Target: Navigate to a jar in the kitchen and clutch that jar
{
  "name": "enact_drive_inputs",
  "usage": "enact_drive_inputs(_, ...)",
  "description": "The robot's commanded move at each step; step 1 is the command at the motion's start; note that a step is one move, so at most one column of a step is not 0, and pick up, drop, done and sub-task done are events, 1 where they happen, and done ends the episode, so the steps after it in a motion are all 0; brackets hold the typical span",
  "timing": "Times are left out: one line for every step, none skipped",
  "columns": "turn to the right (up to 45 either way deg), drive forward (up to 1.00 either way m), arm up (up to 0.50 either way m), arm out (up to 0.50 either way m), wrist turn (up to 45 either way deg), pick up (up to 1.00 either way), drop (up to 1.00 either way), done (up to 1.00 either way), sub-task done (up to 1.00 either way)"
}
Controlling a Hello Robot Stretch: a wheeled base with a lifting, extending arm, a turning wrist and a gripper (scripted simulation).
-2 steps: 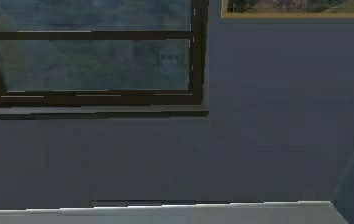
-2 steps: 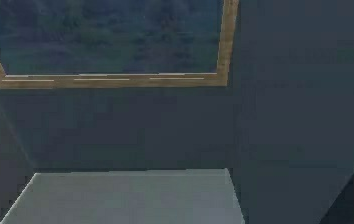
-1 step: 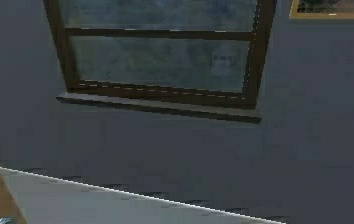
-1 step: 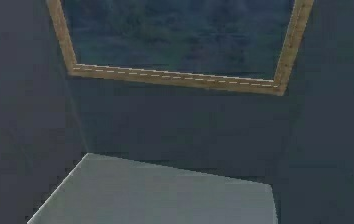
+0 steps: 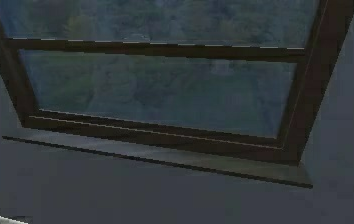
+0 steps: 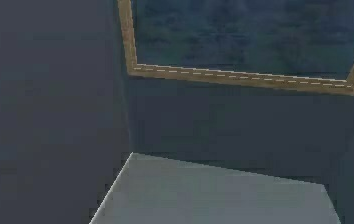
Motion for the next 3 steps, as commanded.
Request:
enact_drive_inputs(-9.0,0.00,0.00,0.00,0.0,0.00,0.00,0.00,0.00)
enact_drive_inputs(0.0,0.50,0.00,0.00,0.0,0.00,0.00,0.00,0.00)
enact_drive_inputs(-9.0,0.00,0.00,0.00,0.0,0.00,0.00,0.00,0.00)
